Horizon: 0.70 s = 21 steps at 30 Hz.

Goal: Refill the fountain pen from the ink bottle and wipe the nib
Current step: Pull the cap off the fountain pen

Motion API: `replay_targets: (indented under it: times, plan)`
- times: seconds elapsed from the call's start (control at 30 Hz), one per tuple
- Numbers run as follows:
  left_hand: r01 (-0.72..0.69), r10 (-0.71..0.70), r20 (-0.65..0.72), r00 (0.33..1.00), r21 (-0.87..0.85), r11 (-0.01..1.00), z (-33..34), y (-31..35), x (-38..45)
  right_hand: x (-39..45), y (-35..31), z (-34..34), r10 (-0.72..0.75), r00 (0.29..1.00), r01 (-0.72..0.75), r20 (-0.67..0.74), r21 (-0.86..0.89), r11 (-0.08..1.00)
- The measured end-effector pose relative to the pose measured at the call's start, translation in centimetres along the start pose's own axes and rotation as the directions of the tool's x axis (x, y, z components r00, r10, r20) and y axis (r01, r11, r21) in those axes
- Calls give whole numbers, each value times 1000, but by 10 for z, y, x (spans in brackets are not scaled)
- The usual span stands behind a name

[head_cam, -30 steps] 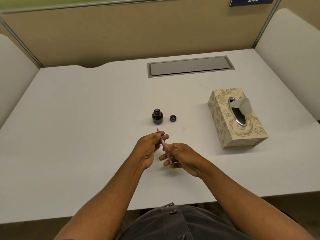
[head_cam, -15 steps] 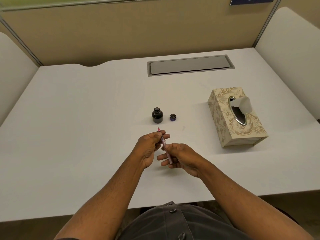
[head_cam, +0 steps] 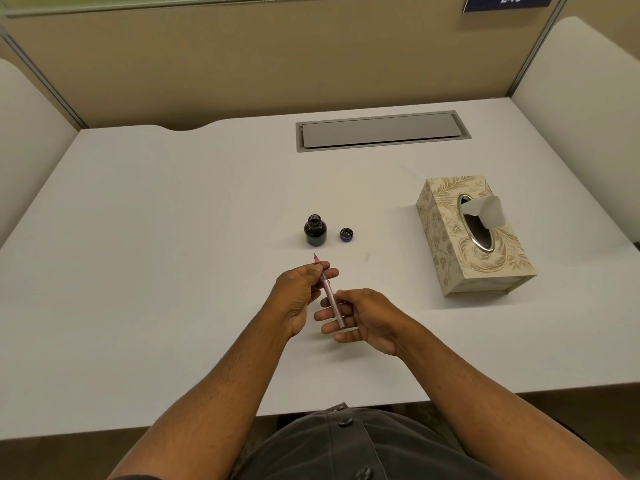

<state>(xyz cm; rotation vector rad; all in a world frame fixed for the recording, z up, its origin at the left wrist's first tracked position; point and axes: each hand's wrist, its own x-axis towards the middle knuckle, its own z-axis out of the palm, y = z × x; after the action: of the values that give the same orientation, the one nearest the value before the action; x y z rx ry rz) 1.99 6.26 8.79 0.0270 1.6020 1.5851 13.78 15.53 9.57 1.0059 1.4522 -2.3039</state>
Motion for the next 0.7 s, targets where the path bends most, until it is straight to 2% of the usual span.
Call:
replay_targets:
  times: [0.2,0.37,0.57,0.7]
  plan:
    - [18,-18,-4,1000,6,1000,1,0,-1,0,0,1,-46,999,45,-28,-35,998]
    - [20,-20,-10,1000,-13,1000,1,0,0,-1,-2,1,-10,1000,10,6,78,997]
    - [17,-17,-4,1000,-20,1000,1,0,1,-2,-2,2,-45,999,44,9,17,999]
    - [19,-19,5,1000,-22,1000,1,1,1,-2,-1,1,-55,998,53,22,63,997]
